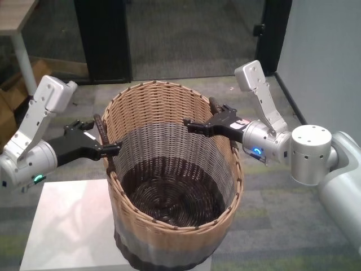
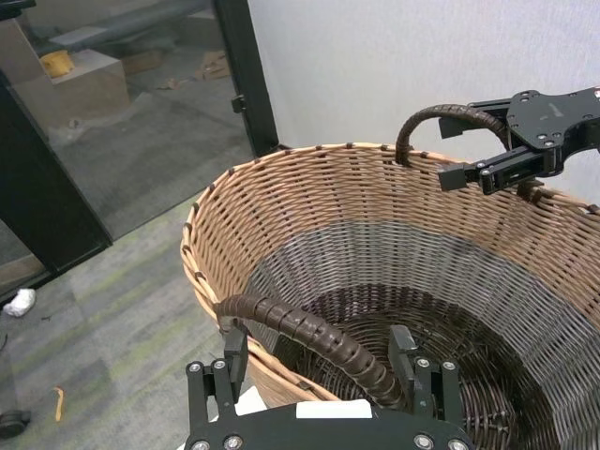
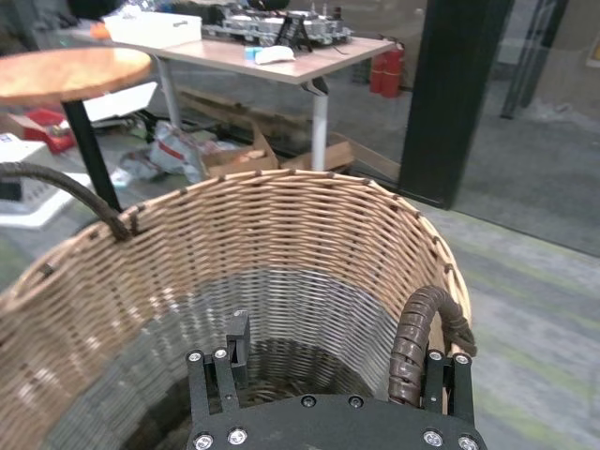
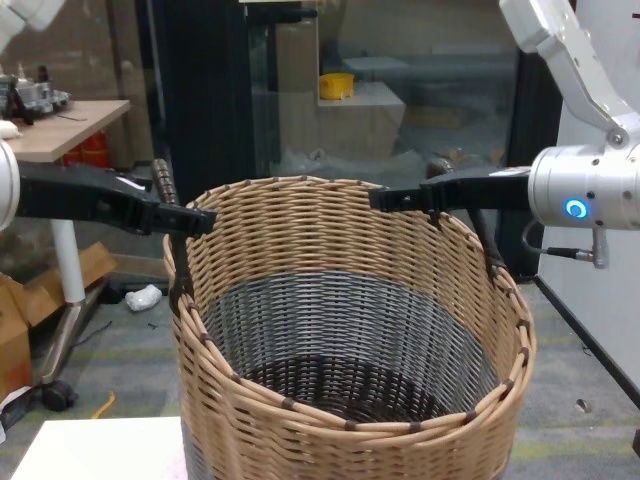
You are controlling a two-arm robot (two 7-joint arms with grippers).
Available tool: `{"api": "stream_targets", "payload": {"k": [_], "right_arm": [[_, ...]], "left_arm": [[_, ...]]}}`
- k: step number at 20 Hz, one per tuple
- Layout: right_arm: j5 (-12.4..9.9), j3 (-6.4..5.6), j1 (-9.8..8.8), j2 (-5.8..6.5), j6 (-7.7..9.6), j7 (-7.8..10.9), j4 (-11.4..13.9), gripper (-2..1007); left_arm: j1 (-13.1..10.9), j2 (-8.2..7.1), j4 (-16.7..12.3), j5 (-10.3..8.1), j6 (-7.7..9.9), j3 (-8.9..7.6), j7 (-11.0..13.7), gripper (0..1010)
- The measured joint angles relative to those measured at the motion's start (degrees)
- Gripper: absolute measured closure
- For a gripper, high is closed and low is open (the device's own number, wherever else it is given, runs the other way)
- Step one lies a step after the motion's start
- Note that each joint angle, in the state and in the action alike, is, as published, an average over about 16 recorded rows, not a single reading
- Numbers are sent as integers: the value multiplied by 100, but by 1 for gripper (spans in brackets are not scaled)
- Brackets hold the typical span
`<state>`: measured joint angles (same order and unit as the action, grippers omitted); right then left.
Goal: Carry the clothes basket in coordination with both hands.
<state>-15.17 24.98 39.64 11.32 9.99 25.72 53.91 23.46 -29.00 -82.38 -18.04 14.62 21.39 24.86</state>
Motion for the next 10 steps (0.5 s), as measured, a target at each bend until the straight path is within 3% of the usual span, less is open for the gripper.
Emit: {"api": "stream_targets", "payload": {"k": [10], "right_arm": [[428,123,150,50,46,-185,-191,0]], "left_arm": [[67,-6,21,26,83,20,114,8]]}}
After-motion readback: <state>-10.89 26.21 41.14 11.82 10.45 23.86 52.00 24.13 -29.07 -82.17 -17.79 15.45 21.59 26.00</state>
